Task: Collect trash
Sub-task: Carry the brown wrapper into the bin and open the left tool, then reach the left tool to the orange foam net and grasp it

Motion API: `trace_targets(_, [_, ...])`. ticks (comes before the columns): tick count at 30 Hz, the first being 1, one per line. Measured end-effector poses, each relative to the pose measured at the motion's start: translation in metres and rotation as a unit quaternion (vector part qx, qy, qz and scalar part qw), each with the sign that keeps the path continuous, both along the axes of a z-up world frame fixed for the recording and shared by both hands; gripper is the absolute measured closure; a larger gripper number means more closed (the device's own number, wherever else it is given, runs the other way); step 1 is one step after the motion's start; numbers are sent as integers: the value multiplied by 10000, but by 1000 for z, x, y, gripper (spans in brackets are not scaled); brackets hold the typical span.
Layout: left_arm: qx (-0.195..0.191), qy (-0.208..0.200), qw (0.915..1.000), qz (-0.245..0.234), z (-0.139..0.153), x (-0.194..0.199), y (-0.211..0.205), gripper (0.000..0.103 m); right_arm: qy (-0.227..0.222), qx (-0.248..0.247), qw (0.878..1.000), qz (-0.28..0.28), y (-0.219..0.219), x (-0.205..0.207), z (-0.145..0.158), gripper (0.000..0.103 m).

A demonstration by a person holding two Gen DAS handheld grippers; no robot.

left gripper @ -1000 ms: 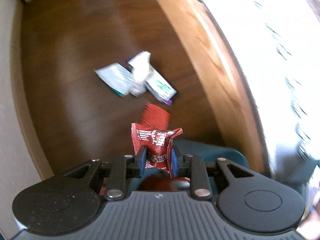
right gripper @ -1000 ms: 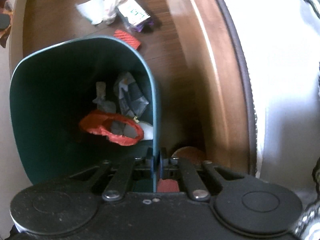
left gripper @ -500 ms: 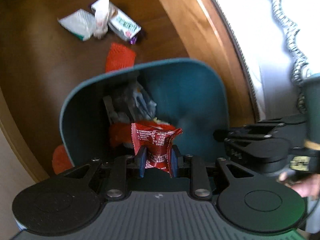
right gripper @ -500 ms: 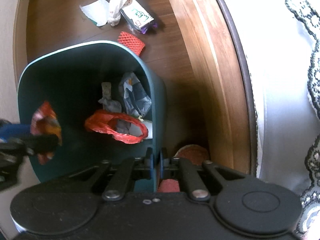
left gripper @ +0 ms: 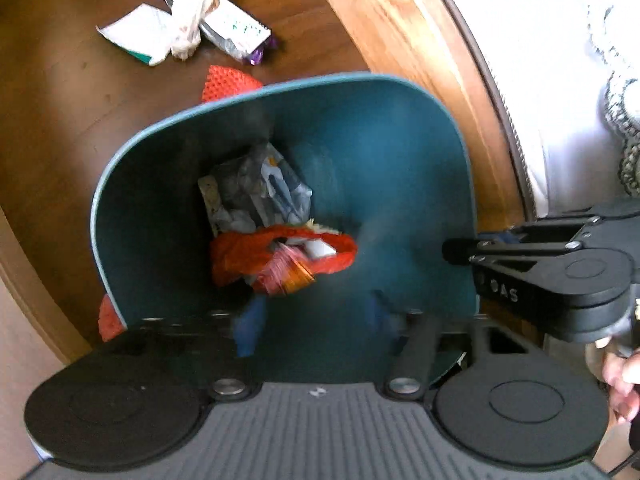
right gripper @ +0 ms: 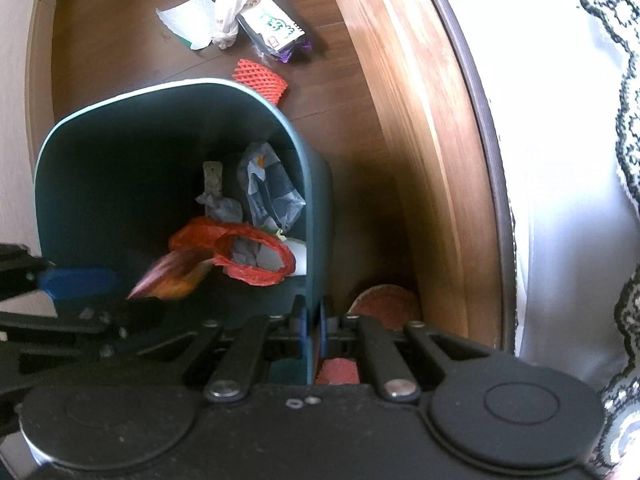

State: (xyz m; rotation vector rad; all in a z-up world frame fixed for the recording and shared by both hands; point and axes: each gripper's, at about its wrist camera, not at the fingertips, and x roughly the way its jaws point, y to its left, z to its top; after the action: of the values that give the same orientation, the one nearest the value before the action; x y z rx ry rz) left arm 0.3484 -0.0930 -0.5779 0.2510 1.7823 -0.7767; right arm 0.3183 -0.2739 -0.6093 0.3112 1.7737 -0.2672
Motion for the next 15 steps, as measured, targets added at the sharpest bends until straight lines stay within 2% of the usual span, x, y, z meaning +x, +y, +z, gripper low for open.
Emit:
trace_targets(6, [-293,-161,9994,26,30,13,3,38,30,10,10000,-29,-1,0,-3,98])
trace_targets(13, [-464,-943,9944,81,69,47,10,38,32,1,10000,16,0,-3,-4,98])
trace_targets(15, [-467,-1188,9916,197,74,63,11,34,49,21,10000,11,0,-5,-5,98])
